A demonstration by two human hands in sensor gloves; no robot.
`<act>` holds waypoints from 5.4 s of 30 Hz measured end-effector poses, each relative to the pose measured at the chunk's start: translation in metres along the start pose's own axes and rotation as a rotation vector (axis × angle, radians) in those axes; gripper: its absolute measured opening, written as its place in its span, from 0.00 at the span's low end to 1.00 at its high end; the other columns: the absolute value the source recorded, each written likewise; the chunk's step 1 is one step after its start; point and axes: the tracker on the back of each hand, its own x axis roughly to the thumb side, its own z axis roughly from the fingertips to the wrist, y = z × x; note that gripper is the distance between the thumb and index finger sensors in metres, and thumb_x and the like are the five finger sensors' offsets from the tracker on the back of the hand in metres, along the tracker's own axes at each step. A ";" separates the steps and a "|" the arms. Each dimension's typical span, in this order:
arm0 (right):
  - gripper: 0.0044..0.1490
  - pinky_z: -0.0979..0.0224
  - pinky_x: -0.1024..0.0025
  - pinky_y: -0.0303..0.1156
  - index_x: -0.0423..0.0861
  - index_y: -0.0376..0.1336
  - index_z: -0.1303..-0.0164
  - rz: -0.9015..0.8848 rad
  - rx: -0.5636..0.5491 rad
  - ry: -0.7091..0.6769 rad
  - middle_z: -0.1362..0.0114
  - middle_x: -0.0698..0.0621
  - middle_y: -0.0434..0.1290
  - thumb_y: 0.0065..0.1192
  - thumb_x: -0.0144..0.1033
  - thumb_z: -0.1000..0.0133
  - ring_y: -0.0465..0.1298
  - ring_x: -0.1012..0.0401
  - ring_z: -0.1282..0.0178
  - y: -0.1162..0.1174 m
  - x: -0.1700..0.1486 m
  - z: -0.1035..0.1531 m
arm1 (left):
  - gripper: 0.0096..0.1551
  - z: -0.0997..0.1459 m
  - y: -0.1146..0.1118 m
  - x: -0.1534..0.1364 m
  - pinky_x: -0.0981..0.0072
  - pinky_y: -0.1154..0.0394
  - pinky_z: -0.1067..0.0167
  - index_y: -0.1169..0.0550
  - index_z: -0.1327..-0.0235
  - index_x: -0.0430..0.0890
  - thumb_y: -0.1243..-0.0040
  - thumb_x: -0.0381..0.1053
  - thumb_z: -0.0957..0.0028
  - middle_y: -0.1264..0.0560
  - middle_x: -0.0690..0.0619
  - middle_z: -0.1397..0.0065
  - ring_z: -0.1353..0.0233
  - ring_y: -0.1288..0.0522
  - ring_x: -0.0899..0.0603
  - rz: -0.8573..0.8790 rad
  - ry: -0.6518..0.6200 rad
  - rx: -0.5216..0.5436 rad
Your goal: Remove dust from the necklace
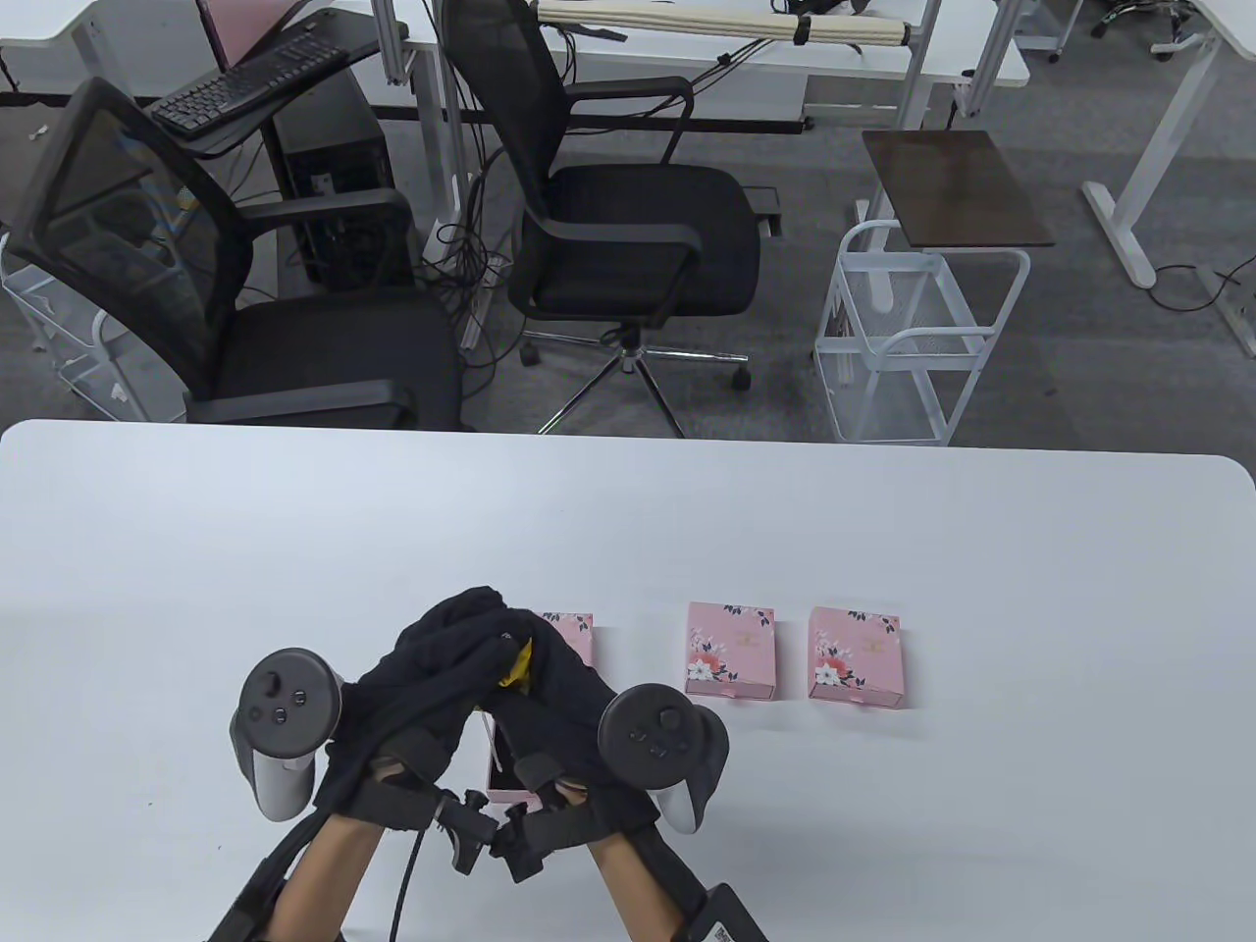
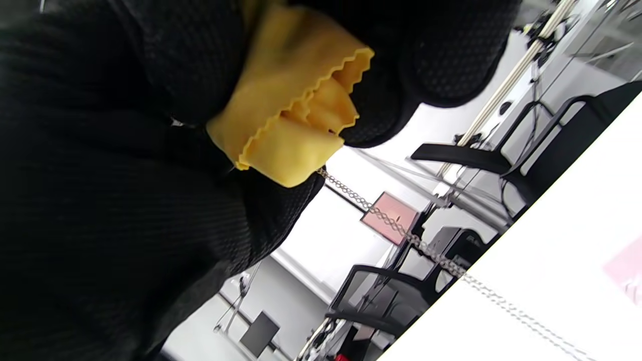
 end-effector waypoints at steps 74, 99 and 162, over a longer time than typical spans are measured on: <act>0.26 0.42 0.54 0.78 0.40 0.66 0.31 0.303 0.205 -0.059 0.42 0.42 0.80 0.61 0.43 0.33 0.83 0.49 0.52 0.025 -0.016 0.001 | 0.19 0.006 0.029 0.016 0.53 0.22 0.41 0.15 0.39 0.57 0.33 0.58 0.41 0.14 0.54 0.37 0.37 0.20 0.45 0.020 -0.148 0.131; 0.25 0.38 0.50 0.76 0.45 0.65 0.29 0.397 0.272 -0.030 0.36 0.41 0.78 0.63 0.40 0.34 0.81 0.46 0.45 0.034 -0.029 0.003 | 0.19 0.011 0.040 0.021 0.55 0.21 0.42 0.15 0.39 0.57 0.33 0.58 0.41 0.14 0.54 0.38 0.38 0.20 0.46 0.047 -0.185 0.181; 0.33 0.37 0.49 0.74 0.39 0.61 0.23 0.707 0.381 0.182 0.33 0.38 0.75 0.64 0.45 0.32 0.79 0.43 0.42 -0.023 -0.065 0.002 | 0.19 0.014 0.043 0.030 0.55 0.21 0.43 0.15 0.39 0.56 0.33 0.58 0.40 0.14 0.54 0.38 0.38 0.20 0.46 0.082 -0.192 0.200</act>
